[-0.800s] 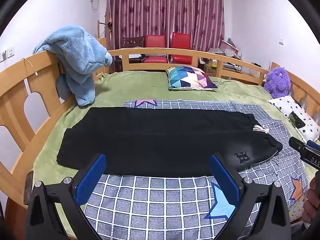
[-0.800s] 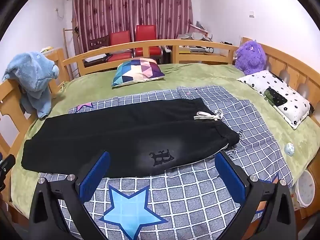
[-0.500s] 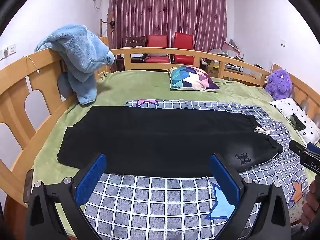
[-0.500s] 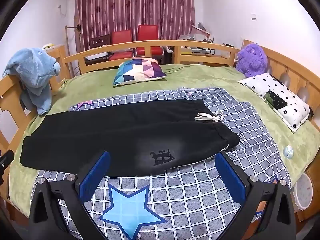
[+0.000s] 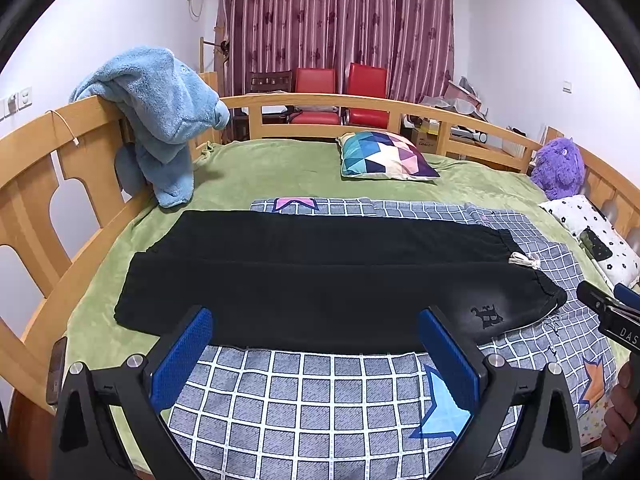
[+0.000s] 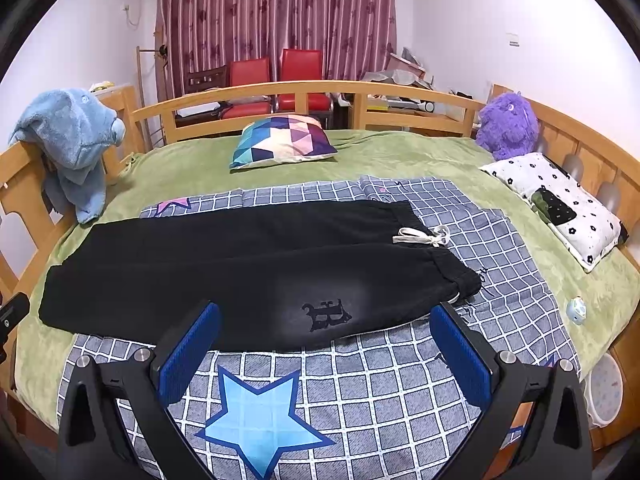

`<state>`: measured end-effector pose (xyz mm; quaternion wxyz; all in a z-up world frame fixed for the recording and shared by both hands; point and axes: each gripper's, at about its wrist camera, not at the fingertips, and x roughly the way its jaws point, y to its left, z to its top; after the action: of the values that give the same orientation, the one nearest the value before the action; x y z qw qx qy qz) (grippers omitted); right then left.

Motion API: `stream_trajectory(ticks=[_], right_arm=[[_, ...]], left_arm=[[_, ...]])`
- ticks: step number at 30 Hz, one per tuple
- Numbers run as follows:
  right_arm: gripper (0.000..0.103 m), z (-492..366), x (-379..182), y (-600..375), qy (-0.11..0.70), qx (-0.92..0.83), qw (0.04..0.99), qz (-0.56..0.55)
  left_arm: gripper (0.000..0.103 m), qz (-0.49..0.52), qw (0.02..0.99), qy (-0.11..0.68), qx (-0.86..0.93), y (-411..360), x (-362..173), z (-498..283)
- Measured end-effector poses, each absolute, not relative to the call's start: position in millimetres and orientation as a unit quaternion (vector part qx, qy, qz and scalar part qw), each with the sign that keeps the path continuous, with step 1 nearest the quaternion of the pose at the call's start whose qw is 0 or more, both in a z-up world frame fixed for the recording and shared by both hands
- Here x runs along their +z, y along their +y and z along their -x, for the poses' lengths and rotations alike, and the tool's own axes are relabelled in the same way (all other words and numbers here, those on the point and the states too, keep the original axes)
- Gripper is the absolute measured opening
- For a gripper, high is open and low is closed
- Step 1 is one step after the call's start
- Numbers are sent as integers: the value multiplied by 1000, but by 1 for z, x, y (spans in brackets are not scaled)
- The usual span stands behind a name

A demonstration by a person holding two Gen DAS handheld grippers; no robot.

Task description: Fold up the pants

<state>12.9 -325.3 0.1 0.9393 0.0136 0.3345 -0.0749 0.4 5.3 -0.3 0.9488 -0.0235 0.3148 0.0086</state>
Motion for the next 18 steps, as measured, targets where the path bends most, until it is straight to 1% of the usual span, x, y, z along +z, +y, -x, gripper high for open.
stream_trajectory(ticks=[18], right_arm=[[103, -16, 0, -323, 334, -72, 940, -9]], left_arm=[[103, 24, 948, 316, 9, 7, -3, -1]])
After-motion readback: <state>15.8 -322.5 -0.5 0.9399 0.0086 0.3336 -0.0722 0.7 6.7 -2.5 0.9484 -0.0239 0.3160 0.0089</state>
